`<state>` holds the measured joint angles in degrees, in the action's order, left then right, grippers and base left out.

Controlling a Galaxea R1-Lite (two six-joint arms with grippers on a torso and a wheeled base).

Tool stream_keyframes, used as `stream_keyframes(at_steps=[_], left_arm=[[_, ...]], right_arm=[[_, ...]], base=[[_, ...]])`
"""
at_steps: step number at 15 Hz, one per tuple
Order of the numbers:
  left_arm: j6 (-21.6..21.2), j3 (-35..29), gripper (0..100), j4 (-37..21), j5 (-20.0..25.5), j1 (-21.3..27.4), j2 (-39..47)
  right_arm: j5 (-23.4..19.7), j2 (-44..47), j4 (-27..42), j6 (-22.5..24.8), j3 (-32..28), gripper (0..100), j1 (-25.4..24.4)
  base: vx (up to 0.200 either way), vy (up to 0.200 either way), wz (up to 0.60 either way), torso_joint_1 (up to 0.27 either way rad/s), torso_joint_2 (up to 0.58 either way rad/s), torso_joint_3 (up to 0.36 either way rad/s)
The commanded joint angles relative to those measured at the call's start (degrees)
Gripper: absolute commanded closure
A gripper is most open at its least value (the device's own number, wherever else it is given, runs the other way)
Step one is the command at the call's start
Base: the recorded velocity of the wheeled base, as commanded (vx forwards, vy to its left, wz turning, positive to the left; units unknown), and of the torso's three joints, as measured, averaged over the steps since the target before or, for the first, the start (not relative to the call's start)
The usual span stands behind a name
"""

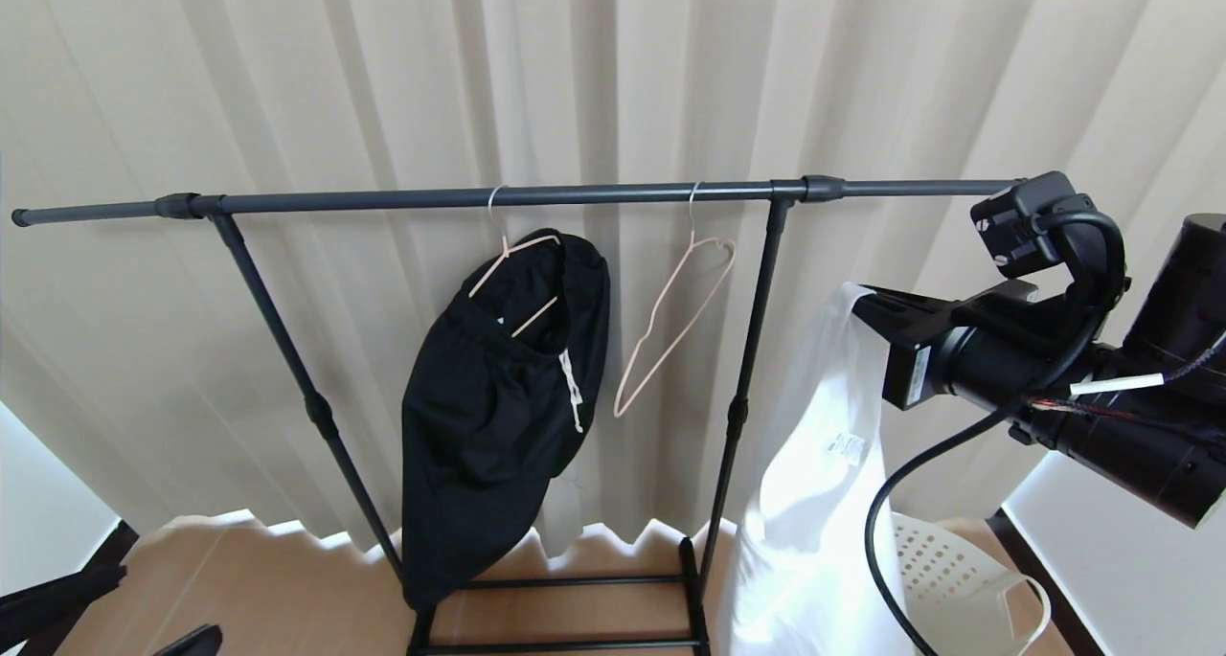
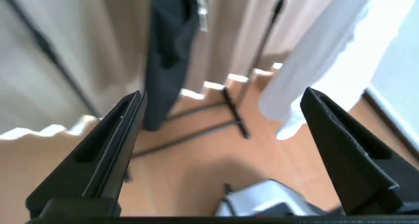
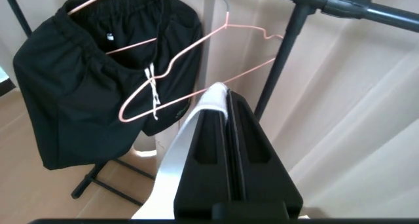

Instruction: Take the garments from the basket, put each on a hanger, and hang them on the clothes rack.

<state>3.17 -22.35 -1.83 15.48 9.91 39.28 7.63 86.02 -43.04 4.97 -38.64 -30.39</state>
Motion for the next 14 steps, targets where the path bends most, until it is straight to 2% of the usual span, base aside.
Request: stream_keyframes(at_steps=[1, 3, 7, 10, 12, 13, 14], left_arm=[[9.2, -10.2, 0, 1.2, -2.0, 14.1, 17.4], [9.3, -13.5, 0, 1.3, -4.4, 18.5, 23.1], [9.5, -20.7, 0, 1.3, -4.5, 24.2, 34.3], [9.4, -25.7, 0, 1.4, -4.4, 26.5, 43.4], [9.4, -29.1, 0, 2.0, -4.4, 28.0, 49.0], [9.4, -29.2, 0, 2.2, -4.4, 28.1, 49.3], [9.4, -30.8, 0, 4.9, -4.5, 28.8, 53.3]], right_arm=[[0.0, -0.1, 0.0, 0.0, 0.1, 100, 0.0], [0.4, -0.1, 0.2, 0.0, 0.0, 100, 0.0], [1.8, 0.0, 1.0, -0.6, -0.2, 100, -2.7], [1.8, 0.5, 1.1, -1.5, -0.6, 100, -3.7], [1.8, 0.7, 1.1, -1.8, -1.2, 100, -6.1], [1.8, 0.7, 1.1, -1.8, -1.3, 100, -6.3], [1.9, 2.2, 0.9, -2.2, -1.4, 100, -7.8]], base=[[0.0, 0.0, 0.0, 0.0, 0.0, 0.0], [0.0, 0.0, 0.0, 0.0, 0.0, 0.0], [0.0, 0.0, 0.0, 0.0, 0.0, 0.0], [0.0, 0.0, 0.0, 0.0, 0.0, 0.0], [0.0, 0.0, 0.0, 0.0, 0.0, 0.0], [0.0, 0.0, 0.0, 0.0, 0.0, 0.0], [0.0, 0.0, 0.0, 0.0, 0.0, 0.0]])
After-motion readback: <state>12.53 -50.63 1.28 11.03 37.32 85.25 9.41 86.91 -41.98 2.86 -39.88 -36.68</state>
